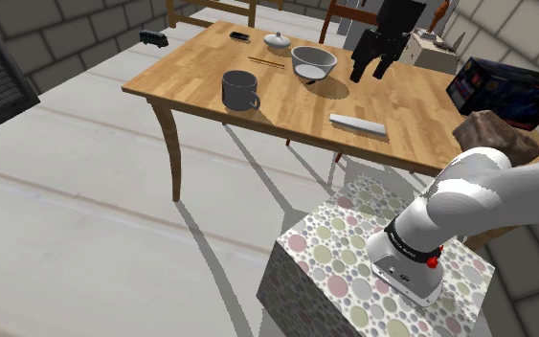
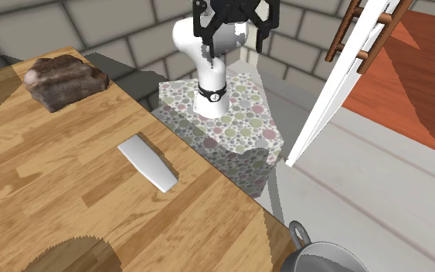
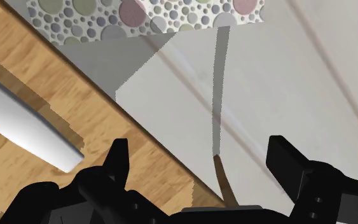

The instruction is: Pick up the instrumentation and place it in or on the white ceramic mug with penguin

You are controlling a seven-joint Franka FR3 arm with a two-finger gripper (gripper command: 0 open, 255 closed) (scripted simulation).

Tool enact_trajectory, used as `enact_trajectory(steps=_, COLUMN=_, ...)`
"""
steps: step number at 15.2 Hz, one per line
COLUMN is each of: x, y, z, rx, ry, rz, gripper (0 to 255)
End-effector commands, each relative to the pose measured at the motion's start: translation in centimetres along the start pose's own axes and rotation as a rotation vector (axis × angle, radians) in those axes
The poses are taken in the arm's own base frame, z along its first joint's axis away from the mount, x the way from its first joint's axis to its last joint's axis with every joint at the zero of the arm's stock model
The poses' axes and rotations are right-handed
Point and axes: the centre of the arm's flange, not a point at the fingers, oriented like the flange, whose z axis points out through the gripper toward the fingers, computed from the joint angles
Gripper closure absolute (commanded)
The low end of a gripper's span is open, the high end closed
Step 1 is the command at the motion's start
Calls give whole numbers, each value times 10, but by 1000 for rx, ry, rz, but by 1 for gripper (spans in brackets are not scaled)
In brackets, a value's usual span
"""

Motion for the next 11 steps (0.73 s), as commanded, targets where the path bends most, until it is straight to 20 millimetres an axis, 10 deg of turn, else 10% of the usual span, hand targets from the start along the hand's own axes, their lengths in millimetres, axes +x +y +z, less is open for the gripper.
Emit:
enact_trajectory(steps=1, x=0, y=0, z=0, rx=0, ry=0, rz=0, gripper=0)
enact_trajectory(steps=11, x=14, y=98, z=82, rx=-31, ry=-16, rz=-294, gripper=0)
